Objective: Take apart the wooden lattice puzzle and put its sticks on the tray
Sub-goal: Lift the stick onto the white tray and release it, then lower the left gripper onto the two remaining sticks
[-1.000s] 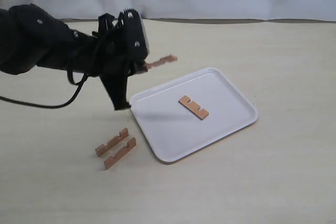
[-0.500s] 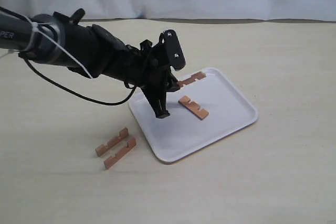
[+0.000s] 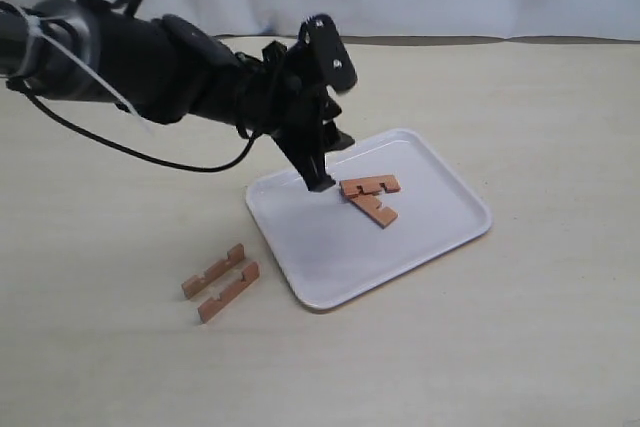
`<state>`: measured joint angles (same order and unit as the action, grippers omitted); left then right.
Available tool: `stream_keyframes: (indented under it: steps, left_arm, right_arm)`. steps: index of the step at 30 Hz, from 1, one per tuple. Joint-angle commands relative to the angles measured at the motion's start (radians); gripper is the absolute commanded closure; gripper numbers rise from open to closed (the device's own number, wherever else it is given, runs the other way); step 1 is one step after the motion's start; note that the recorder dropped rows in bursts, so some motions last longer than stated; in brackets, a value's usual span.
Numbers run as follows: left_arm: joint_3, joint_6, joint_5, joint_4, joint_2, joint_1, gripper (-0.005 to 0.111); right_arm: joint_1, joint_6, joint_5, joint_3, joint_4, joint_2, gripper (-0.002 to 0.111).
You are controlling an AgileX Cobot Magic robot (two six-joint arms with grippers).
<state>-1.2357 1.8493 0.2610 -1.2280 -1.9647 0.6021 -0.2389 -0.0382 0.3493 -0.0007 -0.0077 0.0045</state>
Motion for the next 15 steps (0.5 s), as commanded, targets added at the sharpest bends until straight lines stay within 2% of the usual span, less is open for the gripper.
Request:
stream_keyframes:
  steps: [1,4,9,12,15]
  left_arm:
    - [-0.003,-0.233,0.023,0.150,0.106,-0.009,0.064]
    - [-0.003,-0.515,0.125,0.483,0.149,-0.021,0.064]
    - [-0.005,-1.181,0.375,1.143,0.159,-0.031,0.064]
    - [-0.005,-1.429,0.502,1.365,0.159,-0.031,0.064]
    - [-0.005,-1.574,0.578,1.396,0.159,-0.033,0.064]
  right_arm:
    - [-0.004,0.001,-0.004,0.001,-0.001,-0.005,0.104]
    - [-0.004,0.001,-0.004,0.001,-0.001,-0.005,0.104]
    - [-0.004,0.001,-0.004,0.001,-0.001,-0.005,0.104]
    - [-0.004,0.001,-0.004,0.001,-0.001,-0.005,0.104]
    - [-0.004,0.001,-0.004,0.001,-0.001,-0.005,0.104]
